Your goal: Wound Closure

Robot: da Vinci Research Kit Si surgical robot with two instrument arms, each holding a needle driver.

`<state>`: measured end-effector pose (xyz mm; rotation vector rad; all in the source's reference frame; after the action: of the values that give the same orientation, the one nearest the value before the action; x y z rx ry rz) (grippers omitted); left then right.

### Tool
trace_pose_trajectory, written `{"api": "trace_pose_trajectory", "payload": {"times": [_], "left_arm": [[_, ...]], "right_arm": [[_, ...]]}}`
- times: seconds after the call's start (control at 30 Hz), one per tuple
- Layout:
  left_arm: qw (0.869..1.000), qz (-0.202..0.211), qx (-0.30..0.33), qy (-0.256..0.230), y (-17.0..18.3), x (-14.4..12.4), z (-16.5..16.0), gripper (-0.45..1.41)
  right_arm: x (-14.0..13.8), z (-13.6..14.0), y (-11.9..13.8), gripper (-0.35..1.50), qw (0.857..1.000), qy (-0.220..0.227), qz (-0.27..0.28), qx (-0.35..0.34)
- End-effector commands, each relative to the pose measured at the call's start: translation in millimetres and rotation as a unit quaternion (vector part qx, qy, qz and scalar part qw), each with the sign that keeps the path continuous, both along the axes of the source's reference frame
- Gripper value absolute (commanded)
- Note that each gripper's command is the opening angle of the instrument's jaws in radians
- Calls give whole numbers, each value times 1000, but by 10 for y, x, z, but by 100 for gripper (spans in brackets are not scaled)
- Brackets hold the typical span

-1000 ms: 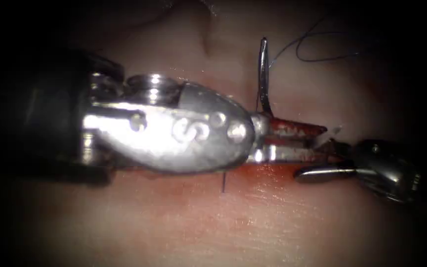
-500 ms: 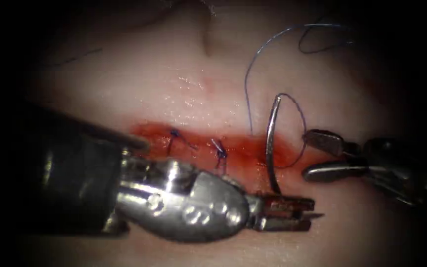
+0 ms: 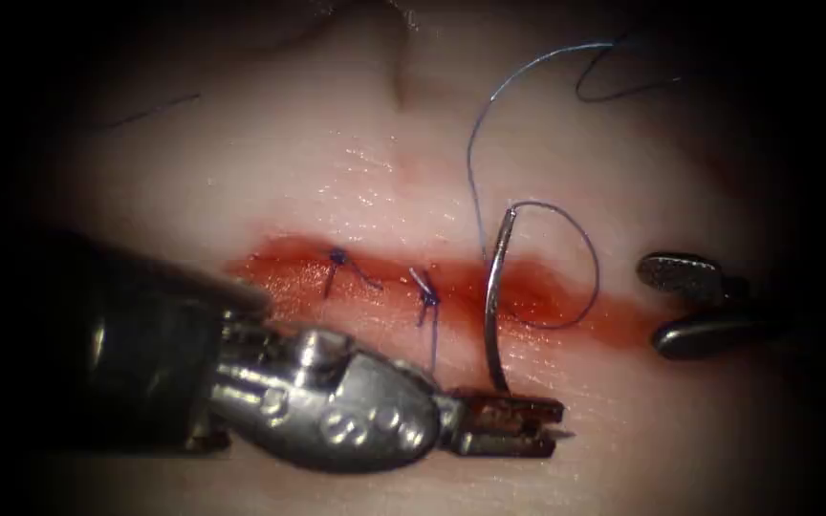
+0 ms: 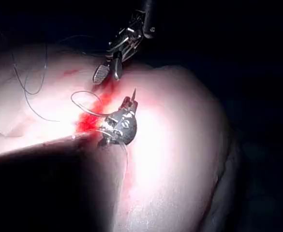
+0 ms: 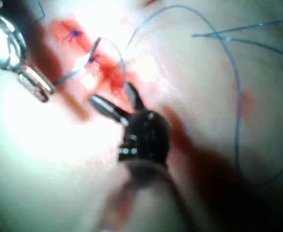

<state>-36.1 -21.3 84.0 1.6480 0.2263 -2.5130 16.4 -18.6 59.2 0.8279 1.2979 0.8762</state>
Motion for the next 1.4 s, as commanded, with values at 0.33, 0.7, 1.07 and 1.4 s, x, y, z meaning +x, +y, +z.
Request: {"api": "trace_pose_trajectory", "payload": {"times": [0.33, 0.7, 1.07, 1.4], "left_arm": [[999, 20, -27, -10, -14, -12, 6, -45], [998, 39, -42, -21, -18, -14, 19, -45], [997, 47, -51, -26, -19, -15, 19, -45], [997, 51, -55, -27, -19, -14, 18, -45]], "right_arm": [[39, 24, -4, 69, 999, 5, 30, 24], [65, 21, -10, 69, 998, 30, 25, 45], [75, 28, -10, 66, 997, 41, 30, 59], [82, 25, -15, -13, 996, 66, 5, 65]]}}
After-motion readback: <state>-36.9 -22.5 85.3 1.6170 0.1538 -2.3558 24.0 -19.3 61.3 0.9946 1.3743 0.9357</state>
